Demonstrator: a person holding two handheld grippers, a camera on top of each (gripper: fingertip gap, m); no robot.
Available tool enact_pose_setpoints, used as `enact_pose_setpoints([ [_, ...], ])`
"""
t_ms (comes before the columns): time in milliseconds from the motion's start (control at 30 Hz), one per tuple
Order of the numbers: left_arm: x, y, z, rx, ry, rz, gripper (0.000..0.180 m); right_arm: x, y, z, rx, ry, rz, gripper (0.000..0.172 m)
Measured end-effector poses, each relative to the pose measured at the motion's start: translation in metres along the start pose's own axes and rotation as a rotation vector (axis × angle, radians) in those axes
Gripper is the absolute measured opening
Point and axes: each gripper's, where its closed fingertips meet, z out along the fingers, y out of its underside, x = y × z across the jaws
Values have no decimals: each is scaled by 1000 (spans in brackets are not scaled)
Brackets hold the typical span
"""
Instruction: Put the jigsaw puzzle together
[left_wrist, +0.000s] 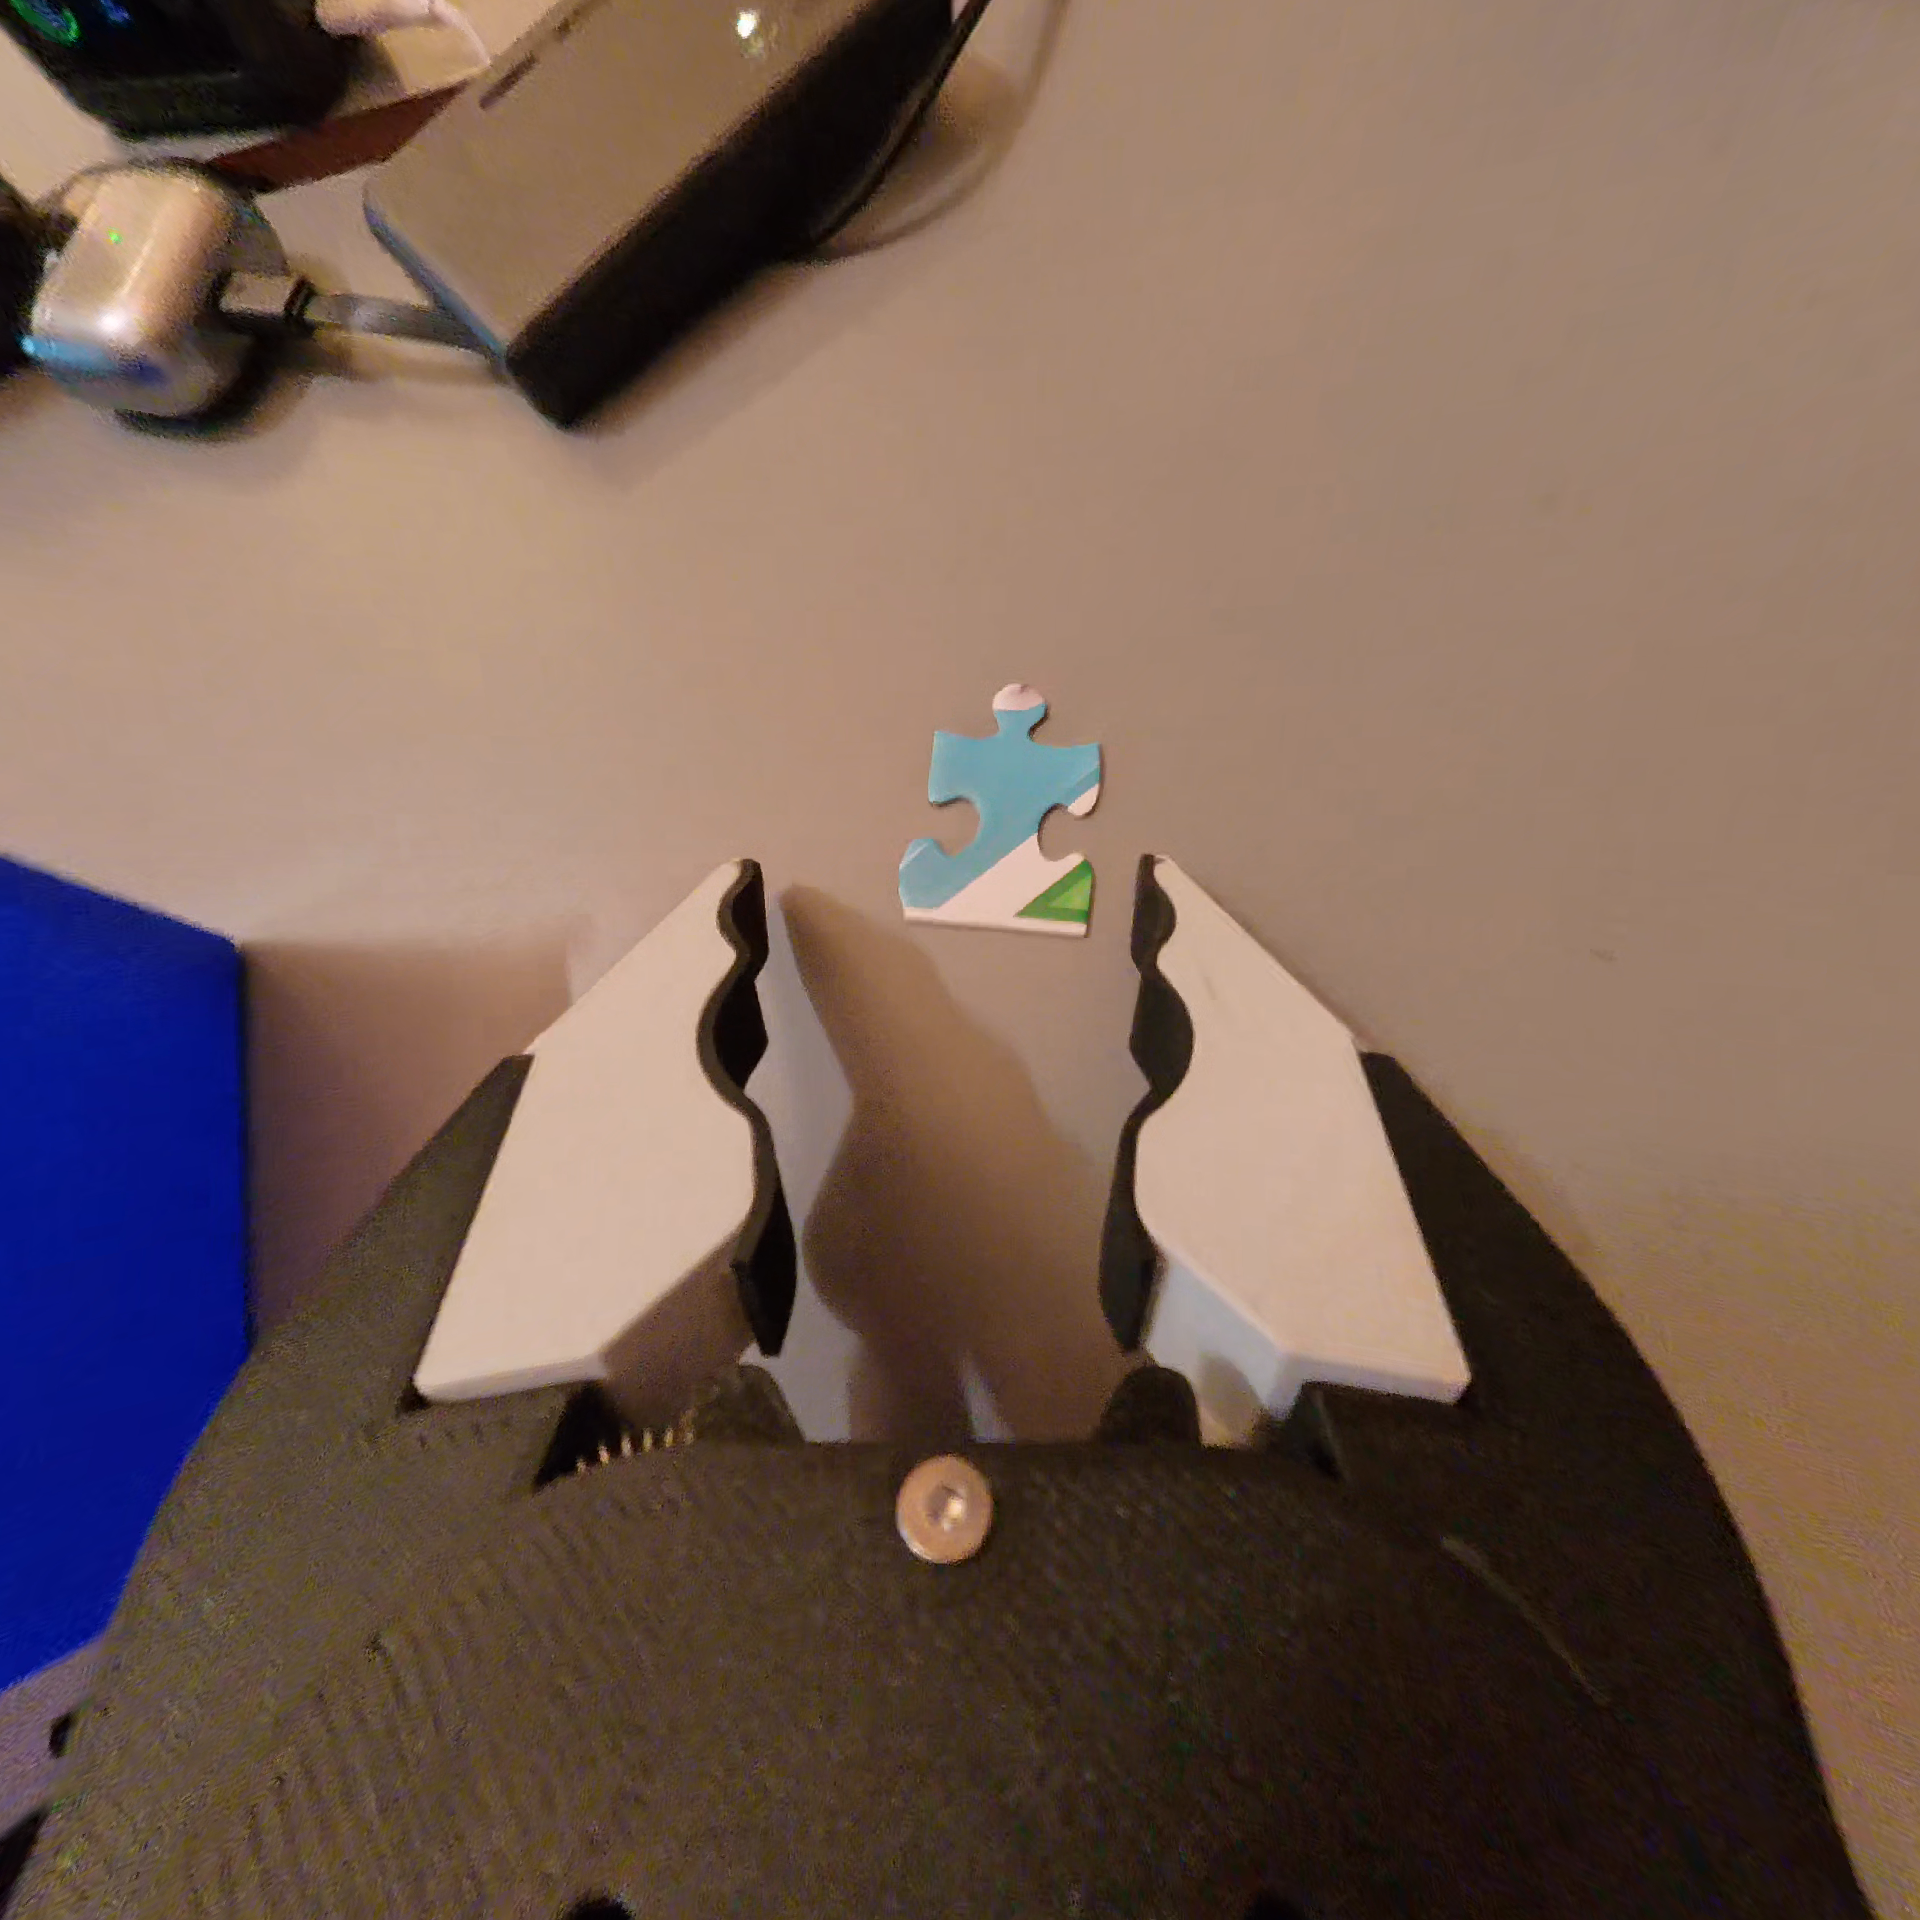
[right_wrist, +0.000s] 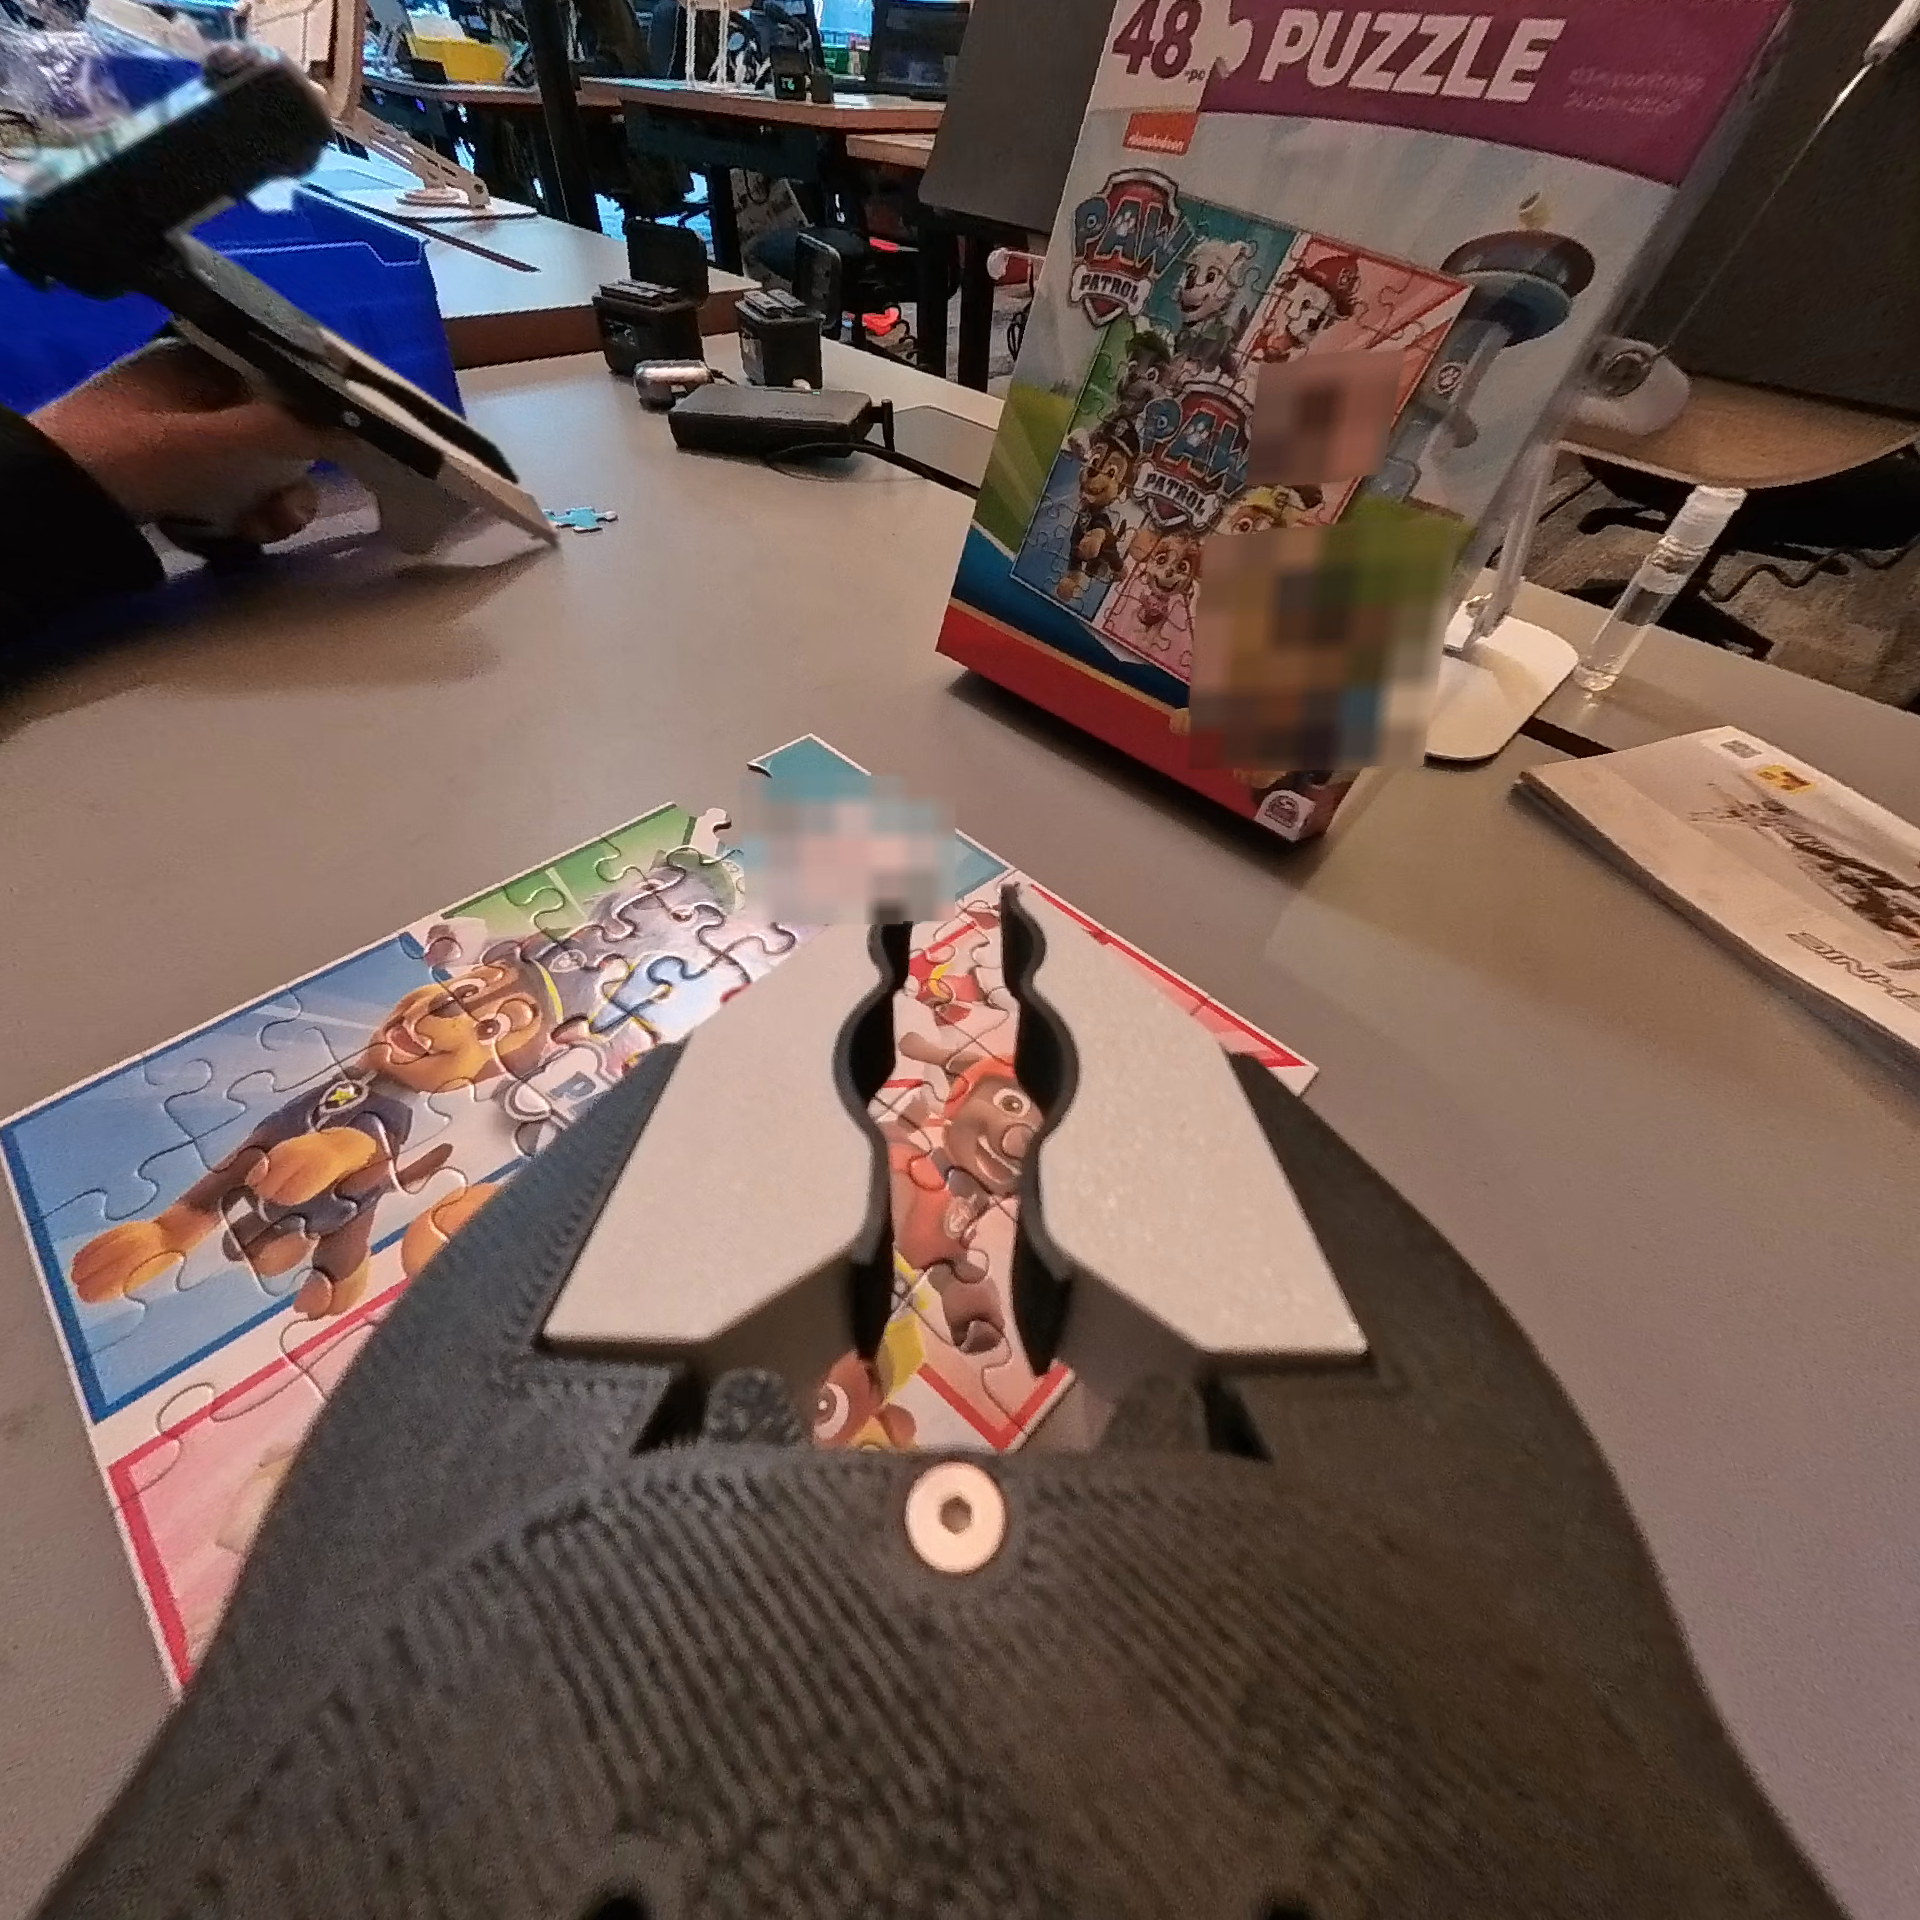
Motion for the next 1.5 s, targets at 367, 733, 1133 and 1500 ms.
enact_pose_setpoints([
  [367,35,-2,0,-5,160,108,26,-2,-1,0,1,-5,-9,15],
  [733,21,-30,-6,135,59,150,43,-2,-1,0,2,-4,-5,16],
  [1133,15,-3,5,-12,156,42,44,-3,1,1,-6,-5,-12,15],
  [1500,39,-10,-9,35,196,136,24,-3,1,1,-6,-3,-13,15],
])
